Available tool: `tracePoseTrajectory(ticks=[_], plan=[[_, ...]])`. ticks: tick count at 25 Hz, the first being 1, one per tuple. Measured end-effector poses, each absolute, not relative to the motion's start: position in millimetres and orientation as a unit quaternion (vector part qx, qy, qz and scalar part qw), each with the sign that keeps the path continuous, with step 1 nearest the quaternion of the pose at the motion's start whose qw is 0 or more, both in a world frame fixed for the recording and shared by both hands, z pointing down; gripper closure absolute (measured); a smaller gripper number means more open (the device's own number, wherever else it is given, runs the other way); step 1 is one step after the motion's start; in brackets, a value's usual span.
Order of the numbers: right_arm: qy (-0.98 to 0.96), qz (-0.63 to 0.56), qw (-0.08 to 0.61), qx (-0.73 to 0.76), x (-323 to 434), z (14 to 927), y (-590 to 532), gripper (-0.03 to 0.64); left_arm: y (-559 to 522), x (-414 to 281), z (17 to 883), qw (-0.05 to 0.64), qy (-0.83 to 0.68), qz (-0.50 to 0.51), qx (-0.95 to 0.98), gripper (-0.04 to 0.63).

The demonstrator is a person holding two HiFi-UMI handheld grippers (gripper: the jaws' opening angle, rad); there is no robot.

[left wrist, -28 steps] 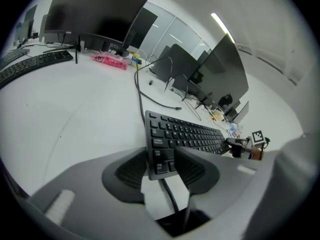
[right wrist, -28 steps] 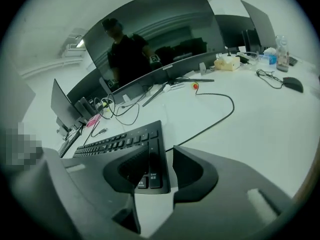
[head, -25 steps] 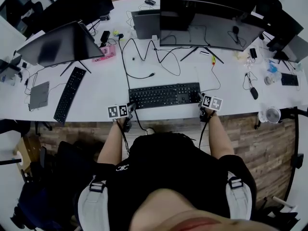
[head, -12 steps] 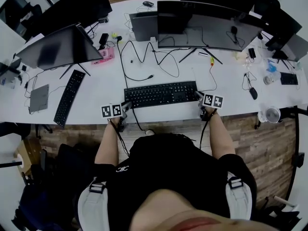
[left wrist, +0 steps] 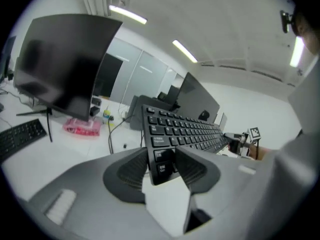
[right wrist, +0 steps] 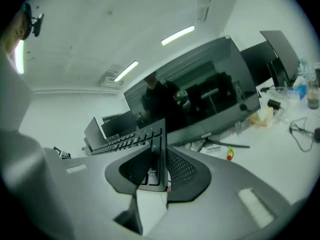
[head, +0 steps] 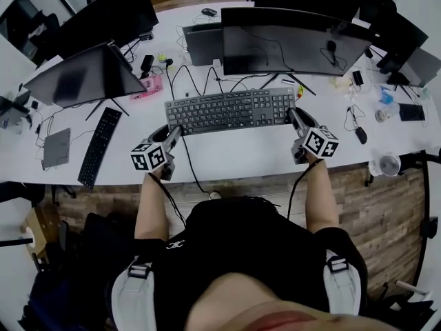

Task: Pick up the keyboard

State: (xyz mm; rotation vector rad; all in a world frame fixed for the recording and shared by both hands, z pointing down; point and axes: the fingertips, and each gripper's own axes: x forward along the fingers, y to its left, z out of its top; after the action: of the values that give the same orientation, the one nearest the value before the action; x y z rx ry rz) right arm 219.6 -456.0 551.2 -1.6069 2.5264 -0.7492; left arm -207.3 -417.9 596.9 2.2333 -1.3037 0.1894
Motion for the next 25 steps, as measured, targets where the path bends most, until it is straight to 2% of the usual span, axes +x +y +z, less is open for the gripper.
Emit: tracePoseTrajectory(ticks=[6, 11, 25], plan=[[0.840, -0.128, 0.117, -0.514, 229.0, 425.4, -444.1, 0.526, -433.7, -197.2, 490.2, 0.160, -0.479, 0.007, 0.863, 0.399], [0.842, -0.070, 0.155, -0.511, 235.7, 365.3, -426.1, 0.526, -432.1, -190.2, 430.4, 0.093, -0.472, -0.029, 0.876, 0.400], [0.835, -0.052, 0.163, -0.522, 245.9, 355.9, -404.0, 0.527, -430.6, -179.9, 427.1, 0.086, -0.452, -0.029, 0.888, 0.400]])
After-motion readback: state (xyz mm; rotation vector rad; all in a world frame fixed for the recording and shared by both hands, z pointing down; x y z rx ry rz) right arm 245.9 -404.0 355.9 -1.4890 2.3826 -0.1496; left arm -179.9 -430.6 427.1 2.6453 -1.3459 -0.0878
